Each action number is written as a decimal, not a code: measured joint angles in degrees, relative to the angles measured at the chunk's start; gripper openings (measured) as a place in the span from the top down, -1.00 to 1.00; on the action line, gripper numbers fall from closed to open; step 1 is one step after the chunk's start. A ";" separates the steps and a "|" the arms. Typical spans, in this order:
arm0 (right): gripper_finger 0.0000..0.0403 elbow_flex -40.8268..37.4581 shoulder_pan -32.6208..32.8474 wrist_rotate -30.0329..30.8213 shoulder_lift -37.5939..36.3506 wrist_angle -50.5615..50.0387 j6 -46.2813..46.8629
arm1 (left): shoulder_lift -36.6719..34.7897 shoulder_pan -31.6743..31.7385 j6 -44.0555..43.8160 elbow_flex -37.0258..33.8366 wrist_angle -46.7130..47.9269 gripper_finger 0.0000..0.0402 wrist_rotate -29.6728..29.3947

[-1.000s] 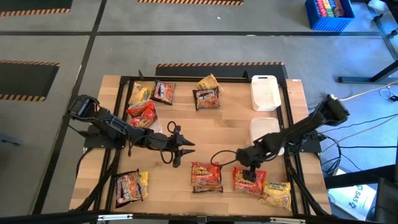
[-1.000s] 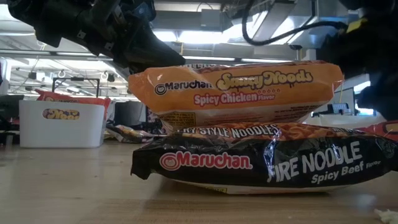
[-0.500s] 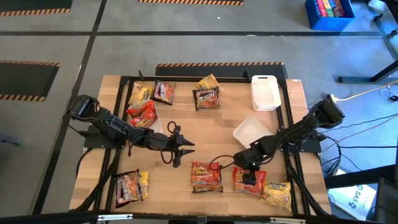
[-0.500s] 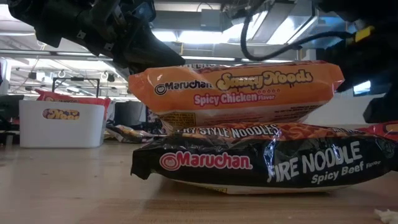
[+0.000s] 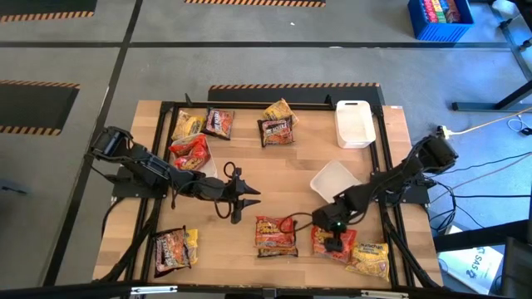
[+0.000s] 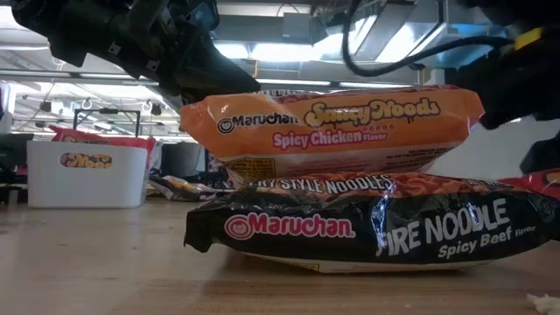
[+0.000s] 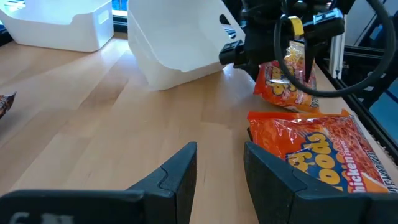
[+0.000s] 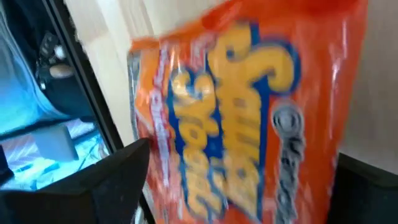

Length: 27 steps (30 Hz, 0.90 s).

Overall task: Sort Maruchan noodles
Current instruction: Put the right orange noodle into the left white bin

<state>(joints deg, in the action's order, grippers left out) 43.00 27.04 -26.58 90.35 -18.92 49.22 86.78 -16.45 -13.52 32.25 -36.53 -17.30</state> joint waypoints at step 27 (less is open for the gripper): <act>0.38 3.37 -0.05 -2.08 1.26 -1.15 -3.11 | 0.00 -0.20 0.15 0.00 -0.04 0.38 -0.22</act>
<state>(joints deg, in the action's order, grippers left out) 46.37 26.98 -28.66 91.61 -20.07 46.11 86.78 -16.64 -13.37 32.25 -36.58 -17.52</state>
